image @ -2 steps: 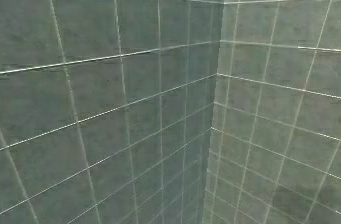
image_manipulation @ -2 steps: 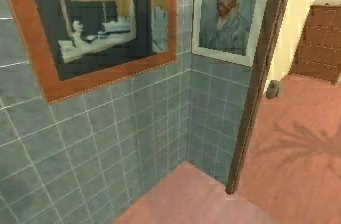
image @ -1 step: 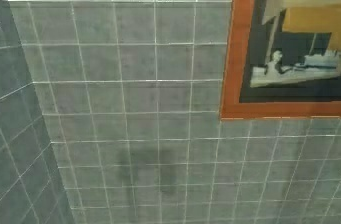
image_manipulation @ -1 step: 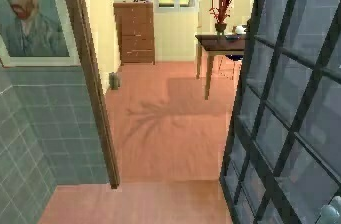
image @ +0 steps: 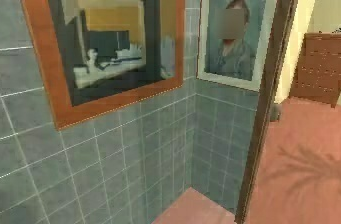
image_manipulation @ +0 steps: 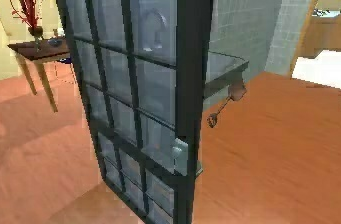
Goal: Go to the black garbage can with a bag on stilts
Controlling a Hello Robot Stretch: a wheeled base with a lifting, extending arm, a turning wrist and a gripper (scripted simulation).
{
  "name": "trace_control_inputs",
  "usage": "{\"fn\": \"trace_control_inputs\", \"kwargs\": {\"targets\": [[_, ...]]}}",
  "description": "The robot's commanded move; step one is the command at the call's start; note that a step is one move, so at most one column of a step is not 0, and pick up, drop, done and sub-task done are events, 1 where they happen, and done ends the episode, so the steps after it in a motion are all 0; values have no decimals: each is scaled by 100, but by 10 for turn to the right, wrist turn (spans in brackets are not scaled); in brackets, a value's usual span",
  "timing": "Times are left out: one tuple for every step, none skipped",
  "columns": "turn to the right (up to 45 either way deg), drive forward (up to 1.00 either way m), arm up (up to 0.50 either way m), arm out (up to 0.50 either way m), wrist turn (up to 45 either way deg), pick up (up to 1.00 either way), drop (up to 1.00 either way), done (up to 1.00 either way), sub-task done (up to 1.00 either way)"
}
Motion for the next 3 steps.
{"fn": "trace_control_inputs", "kwargs": {"targets": [[450,0,0,0,0,0,0,0,0],[90,0,0,0,0,0,0,0,0],[0,55,0,0,0,0,0,0,0]]}}
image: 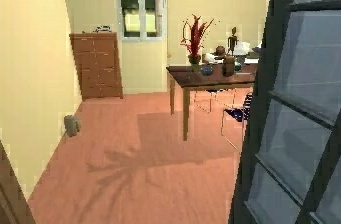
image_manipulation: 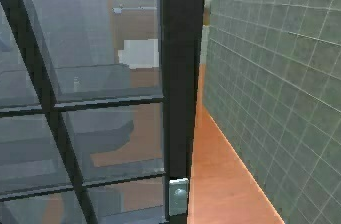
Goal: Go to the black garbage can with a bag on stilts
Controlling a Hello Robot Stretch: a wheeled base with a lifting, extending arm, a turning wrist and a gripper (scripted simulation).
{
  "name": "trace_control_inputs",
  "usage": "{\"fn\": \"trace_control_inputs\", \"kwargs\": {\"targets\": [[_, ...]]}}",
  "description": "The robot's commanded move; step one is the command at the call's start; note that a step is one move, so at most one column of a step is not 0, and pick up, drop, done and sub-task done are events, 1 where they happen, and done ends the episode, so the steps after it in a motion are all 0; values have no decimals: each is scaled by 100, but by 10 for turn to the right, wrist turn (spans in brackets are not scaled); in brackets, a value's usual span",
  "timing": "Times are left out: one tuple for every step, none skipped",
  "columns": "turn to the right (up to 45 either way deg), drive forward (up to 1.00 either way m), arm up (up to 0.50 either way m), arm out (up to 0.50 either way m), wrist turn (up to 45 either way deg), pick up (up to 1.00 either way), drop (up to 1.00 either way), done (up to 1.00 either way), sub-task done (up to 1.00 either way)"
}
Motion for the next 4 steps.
{"fn": "trace_control_inputs", "kwargs": {"targets": [[-90,0,0,0,0,0,0,0,0],[0,100,0,0,0,0,0,0,0],[-270,0,0,0,0,0,0,0,0],[0,5,0,0,0,0,0,0,0]]}}
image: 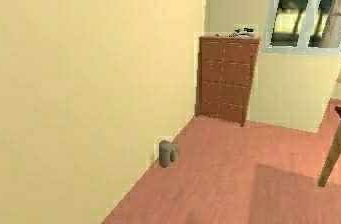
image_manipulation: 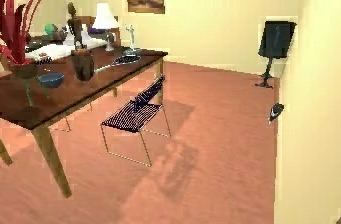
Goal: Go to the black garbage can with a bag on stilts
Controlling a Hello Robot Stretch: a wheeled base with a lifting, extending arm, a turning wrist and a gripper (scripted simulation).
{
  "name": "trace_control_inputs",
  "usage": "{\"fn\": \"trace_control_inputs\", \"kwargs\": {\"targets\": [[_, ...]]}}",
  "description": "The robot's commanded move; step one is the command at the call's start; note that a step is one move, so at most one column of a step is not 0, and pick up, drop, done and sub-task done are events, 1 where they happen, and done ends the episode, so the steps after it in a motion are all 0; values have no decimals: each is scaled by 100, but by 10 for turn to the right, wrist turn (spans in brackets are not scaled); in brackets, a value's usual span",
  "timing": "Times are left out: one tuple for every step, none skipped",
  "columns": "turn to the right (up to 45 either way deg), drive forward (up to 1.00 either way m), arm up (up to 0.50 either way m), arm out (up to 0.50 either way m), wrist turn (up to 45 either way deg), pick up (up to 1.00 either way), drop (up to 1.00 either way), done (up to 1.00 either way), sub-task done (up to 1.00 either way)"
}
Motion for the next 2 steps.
{"fn": "trace_control_inputs", "kwargs": {"targets": [[450,0,0,0,0,0,0,0,0],[450,0,0,0,0,0,0,0,0]]}}
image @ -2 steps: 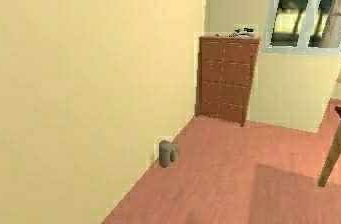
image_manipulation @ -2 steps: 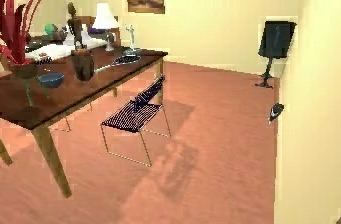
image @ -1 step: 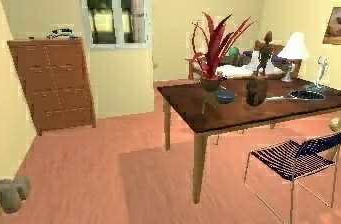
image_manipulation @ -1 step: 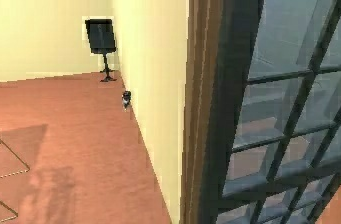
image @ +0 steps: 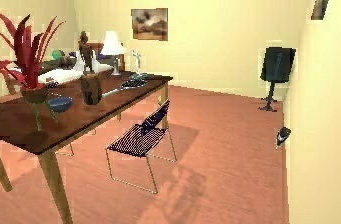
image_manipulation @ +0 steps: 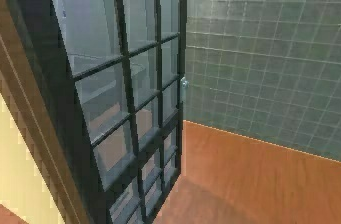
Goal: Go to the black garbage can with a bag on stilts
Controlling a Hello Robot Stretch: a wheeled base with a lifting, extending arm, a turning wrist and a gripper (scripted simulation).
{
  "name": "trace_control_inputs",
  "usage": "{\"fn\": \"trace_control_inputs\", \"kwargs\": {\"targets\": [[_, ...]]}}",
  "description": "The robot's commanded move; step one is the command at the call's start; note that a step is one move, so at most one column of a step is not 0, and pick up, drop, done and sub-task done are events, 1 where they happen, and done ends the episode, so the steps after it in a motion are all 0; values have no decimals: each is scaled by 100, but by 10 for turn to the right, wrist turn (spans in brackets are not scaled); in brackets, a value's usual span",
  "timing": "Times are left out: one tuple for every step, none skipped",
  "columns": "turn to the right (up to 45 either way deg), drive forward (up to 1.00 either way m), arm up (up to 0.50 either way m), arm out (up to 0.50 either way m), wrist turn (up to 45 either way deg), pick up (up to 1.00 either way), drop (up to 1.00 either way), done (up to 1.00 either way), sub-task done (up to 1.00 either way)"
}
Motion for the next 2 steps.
{"fn": "trace_control_inputs", "kwargs": {"targets": [[210,0,0,0,0,0,0,0,0],[0,100,0,0,0,0,0,0,0]]}}
